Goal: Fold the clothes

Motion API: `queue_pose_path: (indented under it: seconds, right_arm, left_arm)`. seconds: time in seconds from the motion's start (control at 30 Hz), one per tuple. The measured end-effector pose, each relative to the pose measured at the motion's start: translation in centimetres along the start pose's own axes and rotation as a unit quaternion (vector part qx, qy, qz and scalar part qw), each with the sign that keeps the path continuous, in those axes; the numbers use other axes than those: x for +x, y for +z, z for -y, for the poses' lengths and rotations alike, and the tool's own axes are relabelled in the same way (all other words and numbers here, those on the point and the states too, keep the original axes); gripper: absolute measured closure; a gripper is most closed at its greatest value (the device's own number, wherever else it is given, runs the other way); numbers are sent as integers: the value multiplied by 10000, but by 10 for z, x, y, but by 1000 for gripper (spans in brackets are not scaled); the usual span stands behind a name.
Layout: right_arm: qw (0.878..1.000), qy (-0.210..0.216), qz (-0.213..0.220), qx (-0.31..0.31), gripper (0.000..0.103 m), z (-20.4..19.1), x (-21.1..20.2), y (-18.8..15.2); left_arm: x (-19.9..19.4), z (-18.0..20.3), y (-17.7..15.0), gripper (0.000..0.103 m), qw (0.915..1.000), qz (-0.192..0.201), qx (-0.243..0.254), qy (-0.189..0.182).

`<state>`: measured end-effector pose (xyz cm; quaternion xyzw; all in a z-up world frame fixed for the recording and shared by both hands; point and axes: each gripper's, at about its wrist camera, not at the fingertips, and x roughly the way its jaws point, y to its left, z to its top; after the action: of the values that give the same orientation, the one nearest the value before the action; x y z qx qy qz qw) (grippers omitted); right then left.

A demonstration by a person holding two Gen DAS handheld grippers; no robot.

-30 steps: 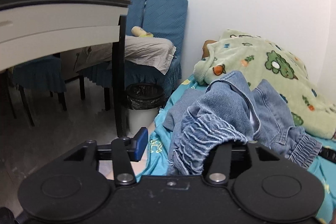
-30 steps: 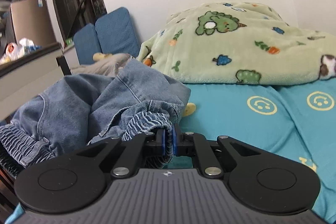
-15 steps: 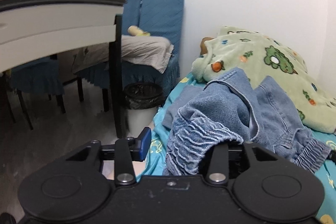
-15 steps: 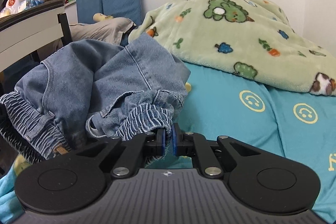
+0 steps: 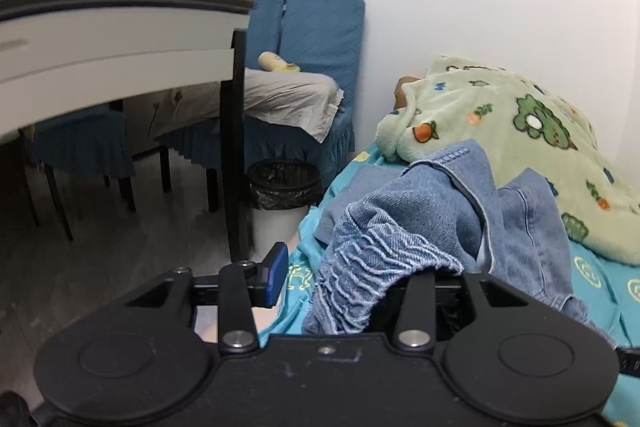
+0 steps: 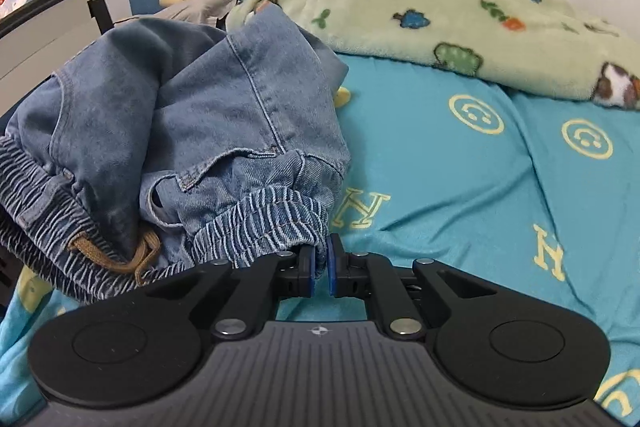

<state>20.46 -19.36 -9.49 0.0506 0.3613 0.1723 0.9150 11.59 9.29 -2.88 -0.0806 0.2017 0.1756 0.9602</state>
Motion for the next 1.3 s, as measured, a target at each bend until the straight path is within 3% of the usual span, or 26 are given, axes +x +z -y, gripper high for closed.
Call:
queue_pose_path:
  seconds: [0.2, 0.57, 0.6, 0.63, 0.73, 0.97, 1.2, 1.3]
  right_arm:
    - [9996, 117, -52, 261, 97, 15, 10, 3]
    - [9927, 276, 794, 862, 98, 35, -34, 29]
    - [9909, 300, 889, 960, 98, 39, -41, 33]
    - [9889, 324, 987, 1062, 98, 44, -48, 37]
    - [9837, 359, 1227, 1261, 98, 57, -68, 48]
    - [9658, 202, 2078, 1540, 98, 102, -125, 76]
    - [9397, -117, 2662, 2144, 98, 179, -156, 88]
    - [9382, -264, 2695, 2155, 98, 207, -151, 94]
  left_arm:
    - [0, 3, -1, 64, 9999, 69, 72, -34]
    - [-21, 26, -10, 64, 9948, 298, 840, -499]
    - [-20, 29, -11, 69, 9938, 247, 928, -561]
    - [-20, 32, -13, 89, 9927, 190, 992, -654]
    - [-29, 41, -15, 93, 9892, 133, 1096, -966]
    - [-74, 85, -31, 94, 9752, 91, 1181, -1872]
    - [-101, 179, -65, 94, 9480, -55, 1417, -2848]
    - [-99, 217, -84, 94, 9396, -189, 1434, -3101]
